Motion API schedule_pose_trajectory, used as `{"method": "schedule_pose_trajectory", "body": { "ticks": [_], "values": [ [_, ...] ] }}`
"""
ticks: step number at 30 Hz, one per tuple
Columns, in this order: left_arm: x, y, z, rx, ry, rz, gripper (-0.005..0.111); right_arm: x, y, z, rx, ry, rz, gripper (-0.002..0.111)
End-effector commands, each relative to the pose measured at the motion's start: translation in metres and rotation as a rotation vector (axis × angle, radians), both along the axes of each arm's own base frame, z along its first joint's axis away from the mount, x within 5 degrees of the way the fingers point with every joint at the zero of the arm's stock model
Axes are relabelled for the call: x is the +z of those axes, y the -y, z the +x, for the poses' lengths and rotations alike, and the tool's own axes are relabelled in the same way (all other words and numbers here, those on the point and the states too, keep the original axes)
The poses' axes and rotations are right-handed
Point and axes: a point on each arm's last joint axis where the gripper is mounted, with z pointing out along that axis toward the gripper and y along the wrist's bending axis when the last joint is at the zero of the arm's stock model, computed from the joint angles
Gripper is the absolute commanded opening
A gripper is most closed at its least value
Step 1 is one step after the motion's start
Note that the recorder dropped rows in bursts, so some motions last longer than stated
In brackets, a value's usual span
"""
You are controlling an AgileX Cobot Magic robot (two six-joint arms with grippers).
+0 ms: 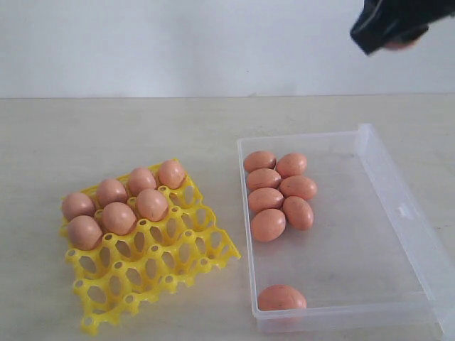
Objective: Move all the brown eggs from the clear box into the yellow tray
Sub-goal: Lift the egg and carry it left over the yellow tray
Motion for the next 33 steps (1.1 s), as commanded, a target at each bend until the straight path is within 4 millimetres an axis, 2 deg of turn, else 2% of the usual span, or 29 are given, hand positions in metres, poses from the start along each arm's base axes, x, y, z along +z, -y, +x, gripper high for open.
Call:
{"method": "schedule_pose_trajectory", "body": {
  "ticks": [1,4,9,12,17,21,26,30,33],
  "values": [
    [0.000,0.000,0.000,0.002,0.005,0.003,0.004,0.044,-0.008,-0.011,0.077,0.333,0.236,0.000],
    [0.000,0.000,0.000,0.002,0.005,0.003,0.004,0.057,-0.013,-0.008,0.086,0.446,0.402,0.000],
    [0.000,0.000,0.000,0.002,0.005,0.003,0.004,0.067,-0.019,0.007,0.049,0.574,0.639,0.000],
    [0.000,0.000,0.000,0.002,0.005,0.003,0.004,0.068,-0.018,0.016,0.012,0.648,0.735,0.000],
    [0.000,0.000,0.000,0.002,0.005,0.003,0.004,0.057,-0.011,0.018,-0.082,0.715,1.042,0.000],
    [0.000,0.000,0.000,0.002,0.005,0.003,0.004,0.036,-0.012,0.012,-0.041,0.706,1.277,0.000],
    [0.000,0.000,0.000,0.002,0.005,0.003,0.004,0.000,-0.029,-0.004,0.217,0.542,1.546,0.000],
    [0.000,0.000,0.000,0.002,0.005,0.003,0.004,-0.038,-0.041,-0.020,0.383,0.409,1.478,0.000],
    [0.000,0.000,0.000,0.002,0.005,0.003,0.004,-0.063,-0.043,-0.023,0.345,0.322,1.413,0.000]
  ]
}}
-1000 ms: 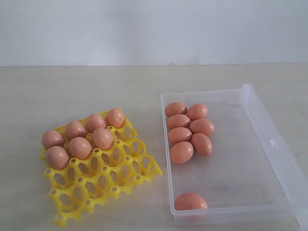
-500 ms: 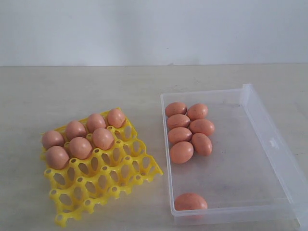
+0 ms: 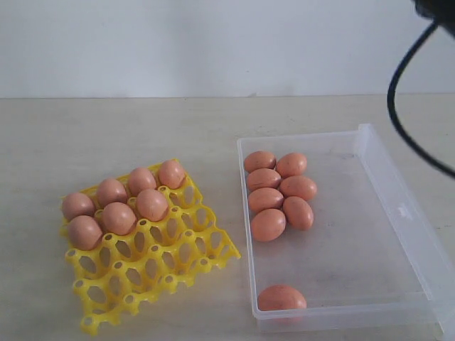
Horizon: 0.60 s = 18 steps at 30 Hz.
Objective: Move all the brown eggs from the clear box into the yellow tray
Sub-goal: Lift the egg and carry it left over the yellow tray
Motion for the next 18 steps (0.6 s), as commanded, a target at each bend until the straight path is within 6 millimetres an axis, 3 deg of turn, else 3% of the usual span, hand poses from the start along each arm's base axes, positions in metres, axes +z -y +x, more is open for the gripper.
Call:
{"method": "schedule_pose_trajectory", "body": {
  "ticks": [1,7,9,10,11,12,15,18],
  "values": [
    [0.000,0.000,0.000,0.002,0.005,0.003,0.004,-0.029,-0.005,-0.008,0.071,-0.059,-0.082,0.000],
    [0.000,0.000,0.000,0.002,0.005,0.003,0.004,-0.057,-0.022,0.022,0.196,-0.131,0.020,0.000],
    [0.000,0.000,0.000,0.002,0.005,0.003,0.004,-0.072,-0.033,0.042,0.280,-0.169,0.062,0.000],
    [0.000,0.000,0.000,0.002,0.005,0.003,0.004,-0.093,-0.045,0.065,0.345,-0.242,0.073,0.000],
    [0.000,0.000,0.000,0.002,0.005,0.003,0.004,-0.102,-0.050,0.074,0.366,-0.277,0.073,0.000],
    [0.000,0.000,0.000,0.002,0.005,0.003,0.004,-0.120,-0.062,0.090,0.428,-0.321,0.033,0.000],
    [0.000,0.000,0.000,0.002,0.005,0.003,0.004,-0.144,-0.078,0.104,0.537,-0.318,-0.116,0.000],
    [0.000,0.000,0.000,0.002,0.005,0.003,0.004,-0.167,-0.091,0.116,0.460,-0.387,-0.474,0.000]
  ]
}}
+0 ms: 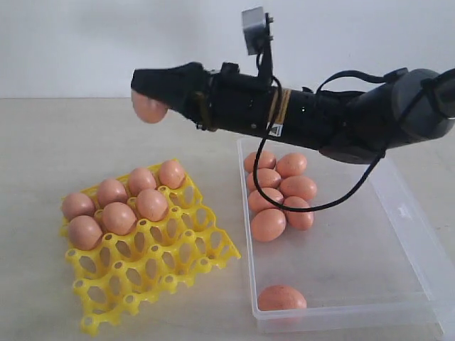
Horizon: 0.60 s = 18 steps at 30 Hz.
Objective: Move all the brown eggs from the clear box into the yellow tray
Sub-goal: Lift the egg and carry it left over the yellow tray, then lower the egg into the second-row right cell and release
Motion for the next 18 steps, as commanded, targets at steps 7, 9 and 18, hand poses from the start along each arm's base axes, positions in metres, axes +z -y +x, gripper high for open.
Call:
{"method": "schedule_pose_trajectory", "body": {
  "ticks": [7,9,18],
  "values": [
    [0.000,0.000,0.000,0.002,0.005,0.003,0.004,-0.042,-0.044,-0.004,-0.128,0.094,-0.781,0.000],
    [0.000,0.000,0.000,0.002,0.005,0.003,0.004,-0.045,-0.042,-0.003,-0.164,0.078,-0.826,0.000],
    [0.000,0.000,0.000,0.002,0.005,0.003,0.004,-0.043,-0.041,0.000,-0.236,-0.038,-0.748,0.000]
  ]
}}
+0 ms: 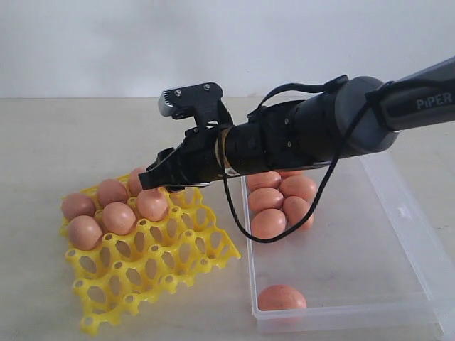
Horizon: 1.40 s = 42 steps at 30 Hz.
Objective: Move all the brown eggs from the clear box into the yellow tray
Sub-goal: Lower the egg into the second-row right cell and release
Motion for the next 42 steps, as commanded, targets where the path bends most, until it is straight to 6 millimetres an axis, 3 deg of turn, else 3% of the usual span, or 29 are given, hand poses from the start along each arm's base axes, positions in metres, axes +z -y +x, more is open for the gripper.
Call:
{"method": "schedule_pose_trajectory", "body": {
  "ticks": [1,21,28,42],
  "values": [
    [0.000,0.000,0.000,0.002,0.005,0.003,0.004,0.005,-0.001,0.002,-0.057,-0.023,0.055,0.000],
    [0.000,0.000,0.000,0.002,0.005,0.003,0.004,-0.004,0.008,0.007,-0.084,-0.033,0.023,0.000],
    [0.000,0.000,0.000,0.002,0.005,0.003,0.004,-0.019,-0.005,0.004,0.074,-0.029,0.121,0.000],
    [0.000,0.000,0.000,0.002,0.005,0.003,0.004,-0.027,0.003,0.008,0.027,-0.008,-0.004,0.000]
  ]
}}
